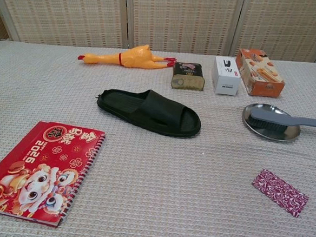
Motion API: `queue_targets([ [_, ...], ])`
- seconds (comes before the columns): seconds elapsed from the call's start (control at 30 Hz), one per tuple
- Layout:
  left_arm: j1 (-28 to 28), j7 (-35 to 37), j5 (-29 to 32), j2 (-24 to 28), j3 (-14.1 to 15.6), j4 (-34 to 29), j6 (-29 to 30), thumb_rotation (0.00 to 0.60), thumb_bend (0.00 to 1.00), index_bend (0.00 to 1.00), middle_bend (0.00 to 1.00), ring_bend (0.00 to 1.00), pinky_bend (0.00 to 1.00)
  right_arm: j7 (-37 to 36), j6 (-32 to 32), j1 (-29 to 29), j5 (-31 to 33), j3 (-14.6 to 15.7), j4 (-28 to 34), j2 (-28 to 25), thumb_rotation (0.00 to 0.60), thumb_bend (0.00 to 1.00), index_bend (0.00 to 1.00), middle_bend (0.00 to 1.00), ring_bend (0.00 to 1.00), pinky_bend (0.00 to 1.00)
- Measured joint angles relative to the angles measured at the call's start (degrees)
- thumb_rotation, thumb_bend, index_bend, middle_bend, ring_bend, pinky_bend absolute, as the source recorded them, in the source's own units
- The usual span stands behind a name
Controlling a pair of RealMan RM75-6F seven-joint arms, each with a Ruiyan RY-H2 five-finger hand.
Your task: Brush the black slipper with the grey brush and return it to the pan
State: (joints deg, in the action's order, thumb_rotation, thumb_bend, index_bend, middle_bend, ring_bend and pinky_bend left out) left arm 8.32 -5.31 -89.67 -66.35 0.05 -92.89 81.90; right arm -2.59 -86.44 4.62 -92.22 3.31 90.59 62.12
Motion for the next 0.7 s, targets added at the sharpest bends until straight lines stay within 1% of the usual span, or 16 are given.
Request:
queue_targets([
  [0.13, -0.43, 0.39, 0.08, 0.42, 0.07, -0.33, 0.62, 0.600, 0.47, 0.00, 0.00, 0.00, 0.13, 1.08, 1.96, 0.99, 1.40, -1.13, -0.60, 2.07, 0.600, 0.18, 0.04, 0.00, 0.00, 0.10],
  [0.23, -0.49, 0.57, -0.53, 0.60, 0.29, -0.48, 0.90, 0.600, 0.47, 0.00, 0.00, 0.00, 0.13, 2.68, 6.60, 3.30, 3.49, -2.43, -0.37, 2.97, 0.600, 0.18, 0.10, 0.04, 0.00, 0.11],
  [0.27, -0.49, 0.79, -0.63, 0.65, 0.36, -0.52, 0.92, 0.600, 0.47, 0.00, 0.00, 0.00, 0.13, 4.09, 8.86, 4.62, 4.71, -3.29, -0.29, 3.61, 0.600, 0.18, 0.12, 0.07, 0.00, 0.11],
  [0.33, -0.50, 1.26, -0.86, 0.68, 0.43, -0.43, 1.01, 0.600, 0.47, 0.00, 0.00, 0.00, 0.13, 6.90, 12.04, 6.77, 6.93, -4.72, -0.28, 4.98, 0.600, 0.18, 0.14, 0.09, 0.00, 0.13],
  [0.43, -0.62, 2.26, -1.14, 0.83, 0.53, -0.06, 1.35, 0.600, 0.47, 0.00, 0.00, 0.00, 0.13, 11.66, 18.32, 10.78, 11.98, -7.21, -0.58, 7.78, 0.600, 0.18, 0.18, 0.13, 0.00, 0.16],
  [0.57, -0.93, 3.71, -1.44, 1.34, 0.77, 0.22, 1.83, 0.600, 0.47, 0.00, 0.00, 0.00, 0.13, 17.83, 27.68, 17.22, 21.75, -10.87, -2.62, 12.90, 0.600, 0.18, 0.21, 0.16, 0.02, 0.18],
  [0.7, -1.05, 4.79, -0.61, 2.00, 0.71, 0.14, 1.54, 0.600, 0.47, 0.00, 0.00, 0.00, 0.12, 24.27, 32.09, 23.02, 30.39, -13.73, -7.41, 19.77, 0.600, 0.18, 0.24, 0.18, 0.05, 0.21],
])
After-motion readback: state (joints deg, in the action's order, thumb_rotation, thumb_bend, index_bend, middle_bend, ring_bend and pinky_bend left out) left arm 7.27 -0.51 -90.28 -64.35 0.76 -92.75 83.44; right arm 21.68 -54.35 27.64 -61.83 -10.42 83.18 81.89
